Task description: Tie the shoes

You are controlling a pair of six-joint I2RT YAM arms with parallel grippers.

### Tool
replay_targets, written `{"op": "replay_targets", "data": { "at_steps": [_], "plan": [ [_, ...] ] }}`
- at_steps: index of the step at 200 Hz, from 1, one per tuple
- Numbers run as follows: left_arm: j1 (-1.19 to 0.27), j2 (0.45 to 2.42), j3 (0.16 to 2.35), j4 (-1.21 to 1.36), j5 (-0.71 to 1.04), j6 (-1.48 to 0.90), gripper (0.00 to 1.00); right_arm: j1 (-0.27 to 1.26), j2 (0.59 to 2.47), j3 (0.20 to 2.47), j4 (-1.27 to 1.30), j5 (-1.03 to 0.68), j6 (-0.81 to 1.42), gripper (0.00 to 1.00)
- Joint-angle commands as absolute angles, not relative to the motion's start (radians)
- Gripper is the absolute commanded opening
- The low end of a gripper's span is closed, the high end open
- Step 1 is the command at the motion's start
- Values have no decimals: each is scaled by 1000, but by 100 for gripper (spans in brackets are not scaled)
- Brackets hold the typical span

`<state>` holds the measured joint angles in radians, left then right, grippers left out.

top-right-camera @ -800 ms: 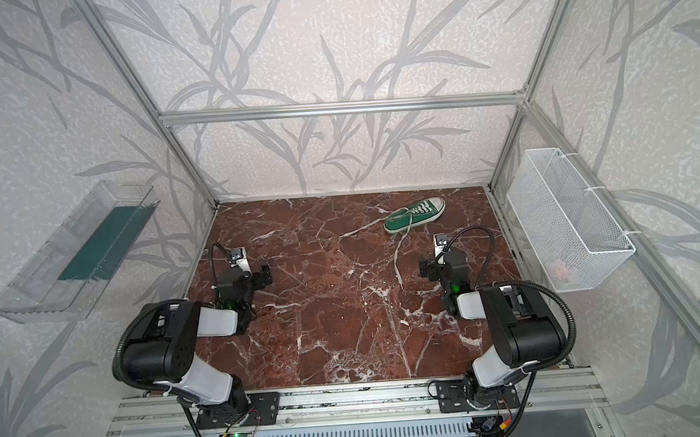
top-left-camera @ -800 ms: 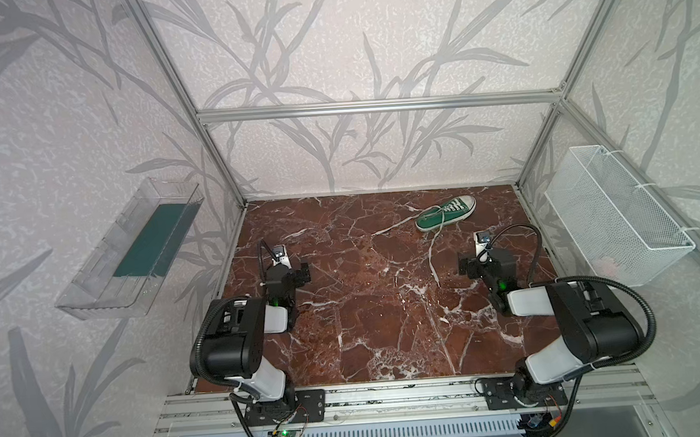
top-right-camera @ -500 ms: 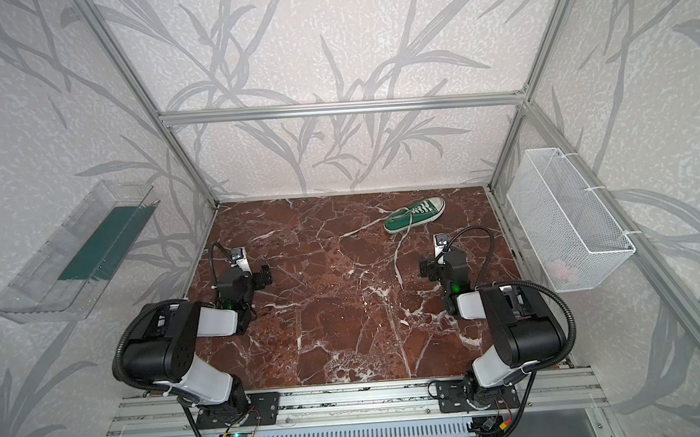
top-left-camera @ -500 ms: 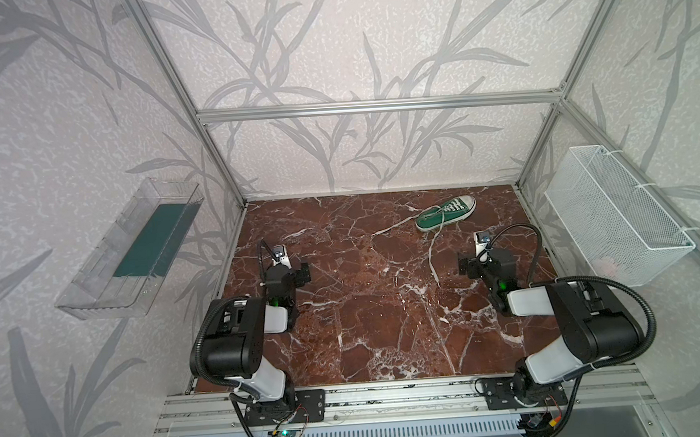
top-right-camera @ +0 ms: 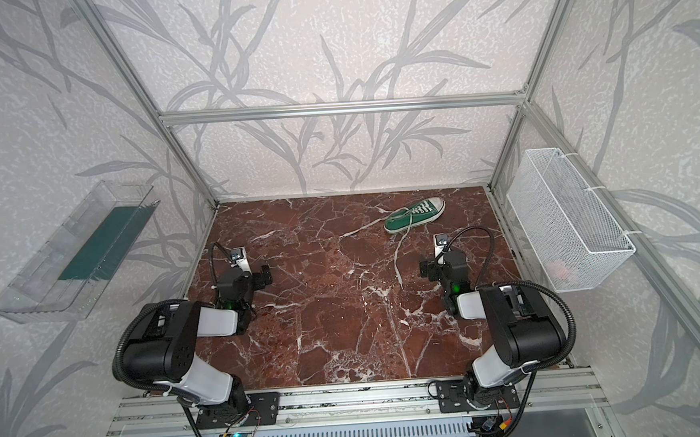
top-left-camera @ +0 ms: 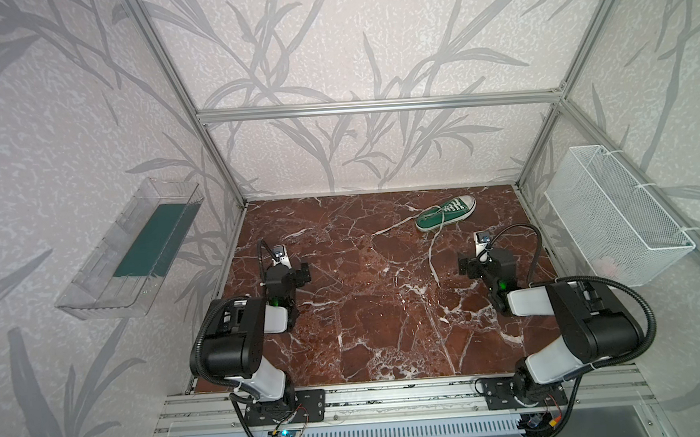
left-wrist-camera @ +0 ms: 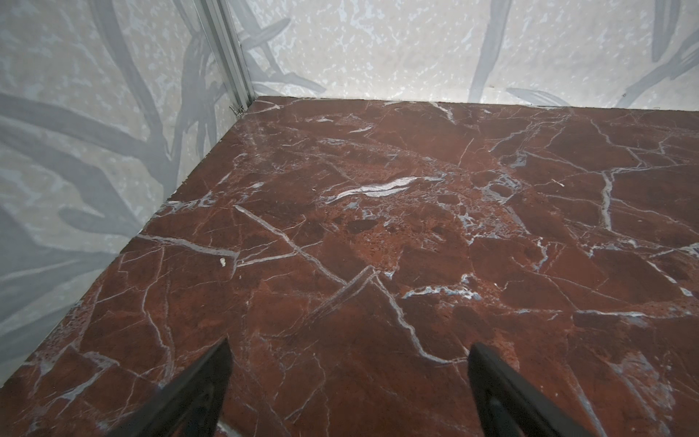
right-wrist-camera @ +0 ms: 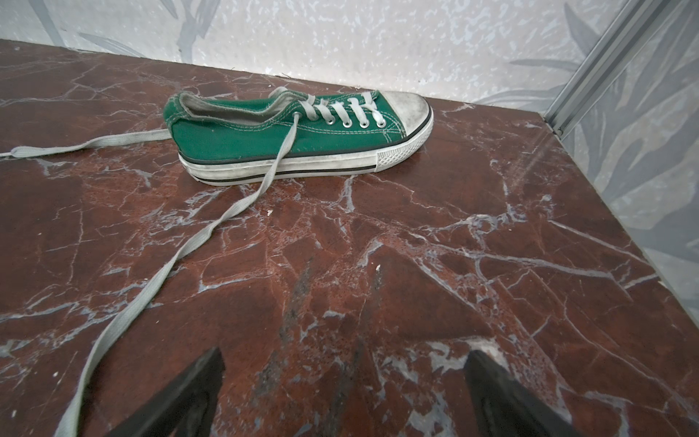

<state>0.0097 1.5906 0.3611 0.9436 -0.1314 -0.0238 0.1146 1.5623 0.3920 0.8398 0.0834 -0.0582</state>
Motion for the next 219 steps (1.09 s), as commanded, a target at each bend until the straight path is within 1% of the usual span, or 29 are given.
{"op": "replay_targets", "data": {
  "at_steps": [1,23,37,46,52,61,79,104,115,132,156,169,185,207,219],
  "plan": [
    [18,1568,380,939,-132,-29,99,110,1543,405,846,80,-67,99],
    [17,1569,379,941,-136,-29,99,111,1542,403,849,79,-70,99],
    [2,1535,371,938,-218,-40,99,114,1530,402,864,47,-92,99],
    [-4,1478,367,898,-245,-41,99,130,1498,410,830,80,-104,99],
    [-8,1438,370,861,-254,-38,99,144,1463,430,761,118,-100,99],
    [-20,1373,390,780,-274,-31,99,152,1405,480,570,145,-67,99],
    [-32,1265,484,523,-294,-79,99,158,1332,622,224,162,47,99],
    [-35,1207,601,312,-168,-128,98,181,1321,785,-73,230,263,99],
    [-36,1213,653,229,-92,-166,96,206,1348,868,-205,263,364,99],
    [-51,1232,710,145,-14,-229,94,267,1425,1012,-400,358,535,99],
    [-100,1255,692,210,102,-304,94,325,1581,1215,-589,330,671,99],
    [-136,1268,664,291,151,-337,94,356,1645,1299,-598,319,669,100],
    [-180,1287,650,327,153,-365,94,392,1700,1363,-574,333,644,97],
    [-219,1323,644,342,160,-393,94,402,1808,1445,-558,318,654,85],
    [-235,1341,639,350,160,-394,94,401,1854,1490,-555,303,657,81]
  ]
}}
